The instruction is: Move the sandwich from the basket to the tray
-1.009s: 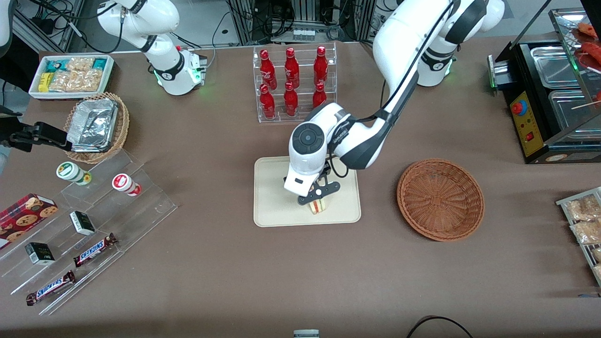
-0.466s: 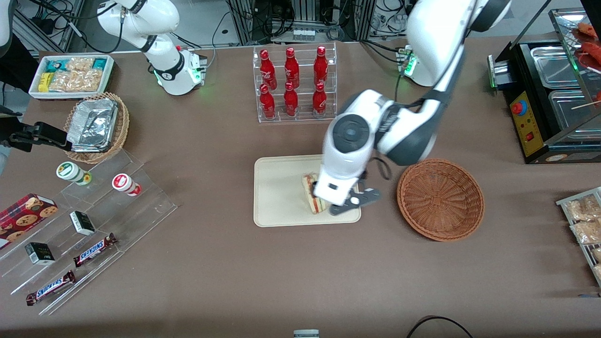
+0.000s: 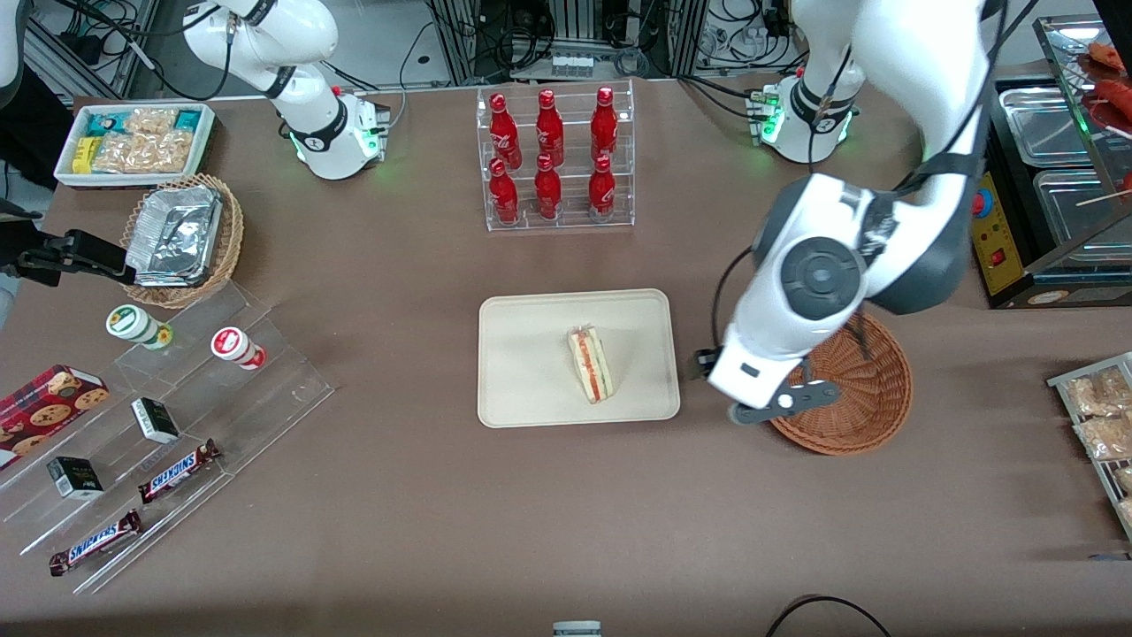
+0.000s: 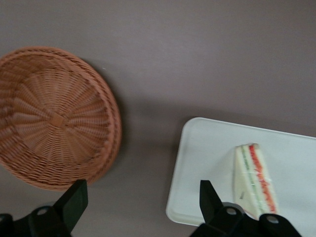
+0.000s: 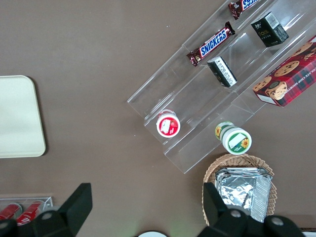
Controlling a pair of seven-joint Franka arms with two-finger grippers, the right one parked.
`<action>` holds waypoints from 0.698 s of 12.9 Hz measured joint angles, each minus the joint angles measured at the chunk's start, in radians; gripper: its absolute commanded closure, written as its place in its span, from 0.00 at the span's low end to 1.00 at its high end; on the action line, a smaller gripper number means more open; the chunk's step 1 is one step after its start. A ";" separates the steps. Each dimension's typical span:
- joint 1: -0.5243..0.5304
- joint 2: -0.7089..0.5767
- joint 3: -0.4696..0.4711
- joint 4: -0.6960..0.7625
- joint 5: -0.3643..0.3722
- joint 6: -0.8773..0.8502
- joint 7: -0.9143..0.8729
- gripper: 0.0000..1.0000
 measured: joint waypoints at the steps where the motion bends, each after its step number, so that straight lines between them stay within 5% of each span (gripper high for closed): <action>1: 0.035 -0.034 0.000 -0.032 0.000 -0.008 0.051 0.00; 6: 0.173 -0.193 -0.004 -0.150 -0.008 -0.073 0.308 0.00; 9: 0.325 -0.271 -0.088 -0.181 -0.019 -0.151 0.468 0.00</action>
